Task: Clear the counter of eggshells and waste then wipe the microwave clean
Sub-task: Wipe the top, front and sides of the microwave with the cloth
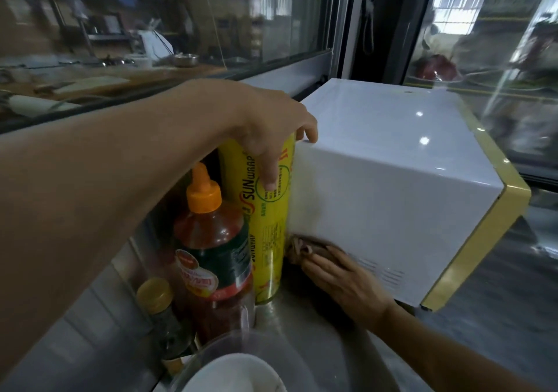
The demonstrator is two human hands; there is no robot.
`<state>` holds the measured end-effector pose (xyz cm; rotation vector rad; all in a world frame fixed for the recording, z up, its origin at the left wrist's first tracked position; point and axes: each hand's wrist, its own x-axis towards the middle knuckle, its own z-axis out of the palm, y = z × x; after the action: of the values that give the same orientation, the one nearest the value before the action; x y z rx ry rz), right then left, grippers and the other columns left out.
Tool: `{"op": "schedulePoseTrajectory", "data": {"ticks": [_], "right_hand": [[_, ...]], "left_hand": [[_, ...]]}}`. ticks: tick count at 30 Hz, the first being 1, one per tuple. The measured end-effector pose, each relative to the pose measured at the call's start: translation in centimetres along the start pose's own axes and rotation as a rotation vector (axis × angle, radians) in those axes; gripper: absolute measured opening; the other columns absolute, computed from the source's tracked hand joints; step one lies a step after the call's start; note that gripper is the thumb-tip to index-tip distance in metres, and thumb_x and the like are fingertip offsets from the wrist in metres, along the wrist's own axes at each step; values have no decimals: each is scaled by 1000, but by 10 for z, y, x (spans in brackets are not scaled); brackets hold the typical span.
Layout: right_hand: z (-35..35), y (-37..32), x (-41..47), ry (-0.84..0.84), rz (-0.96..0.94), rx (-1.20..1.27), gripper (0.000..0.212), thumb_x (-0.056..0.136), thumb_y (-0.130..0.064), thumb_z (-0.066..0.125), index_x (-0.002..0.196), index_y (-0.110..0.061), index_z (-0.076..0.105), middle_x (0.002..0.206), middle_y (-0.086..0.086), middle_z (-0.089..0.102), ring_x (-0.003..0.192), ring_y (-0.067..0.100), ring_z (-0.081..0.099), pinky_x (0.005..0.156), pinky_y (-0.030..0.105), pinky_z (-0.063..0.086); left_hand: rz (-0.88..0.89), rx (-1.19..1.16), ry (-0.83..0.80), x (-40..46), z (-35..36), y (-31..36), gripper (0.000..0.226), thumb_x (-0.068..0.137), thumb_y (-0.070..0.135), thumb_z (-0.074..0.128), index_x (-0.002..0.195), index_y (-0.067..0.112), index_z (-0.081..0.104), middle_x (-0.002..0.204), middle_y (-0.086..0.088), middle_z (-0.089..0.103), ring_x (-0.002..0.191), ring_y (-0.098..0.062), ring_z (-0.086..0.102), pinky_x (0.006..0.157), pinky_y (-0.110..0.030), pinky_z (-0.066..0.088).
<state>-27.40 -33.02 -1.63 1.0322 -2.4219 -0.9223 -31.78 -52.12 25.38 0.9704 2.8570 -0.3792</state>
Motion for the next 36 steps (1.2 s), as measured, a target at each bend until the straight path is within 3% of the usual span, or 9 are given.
{"op": "schedulePoseTrajectory", "data": {"ticks": [4,7,15,21,24,27,31,33,36], "right_hand": [[8,16,-69,-68,65,36,86,45,-21,85,126,-17,56,131,0,57,120,18,55,115,44,12],[5,19,-103,-115,135,4,73,66,-16,63,136,-11,42,132,1,57,119,18,56,116,44,1],[-7,-4,-7,-127,29,-29,59,63,-40,77,120,-33,62,133,-15,54,125,6,49,110,39,27],[-7,-2,6,-158,22,40,44,71,-48,73,113,-39,65,125,-22,58,121,0,50,116,41,15],[1,5,-35,-245,33,-76,55,86,-32,60,138,-26,43,150,-9,34,142,10,18,114,50,-11],[15,13,-85,-326,-102,-140,66,95,-15,39,149,-12,2,157,2,-11,131,23,-33,97,51,-32],[8,28,-134,-145,-1,68,43,79,-24,55,121,-18,62,135,-6,53,130,12,44,113,41,1],[6,34,-151,-199,-7,138,45,63,-30,75,108,-23,71,123,-9,62,118,10,56,111,38,7],[2,38,-175,-152,51,200,36,73,-27,52,103,-27,73,126,-11,60,120,11,54,113,40,4]], "left_hand": [[-17,75,-32,-2,-3,1,97,57,44,85,139,35,34,132,6,41,121,-21,41,91,-35,43],[-20,219,52,-6,1,8,90,60,61,75,137,37,36,137,7,41,126,-20,37,97,-42,38],[0,461,213,-2,22,22,87,63,67,68,136,33,35,129,6,54,120,-22,44,92,-43,40],[-35,433,199,-2,22,23,95,65,63,70,143,37,22,133,7,50,120,-21,41,90,-39,40],[-50,418,197,-2,21,24,96,66,62,70,144,38,21,136,7,48,120,-21,40,89,-39,39],[-52,416,201,-2,21,25,96,66,60,71,144,38,20,137,7,48,120,-21,41,89,-38,39],[-60,415,207,-4,19,26,96,66,60,71,145,39,20,133,8,51,115,-19,42,86,-36,39],[-68,416,216,-4,19,27,96,66,61,70,144,40,19,132,8,52,115,-18,42,86,-35,39],[-93,430,215,-5,20,29,95,66,61,69,144,40,18,133,10,51,119,-18,40,90,-36,38]]}}
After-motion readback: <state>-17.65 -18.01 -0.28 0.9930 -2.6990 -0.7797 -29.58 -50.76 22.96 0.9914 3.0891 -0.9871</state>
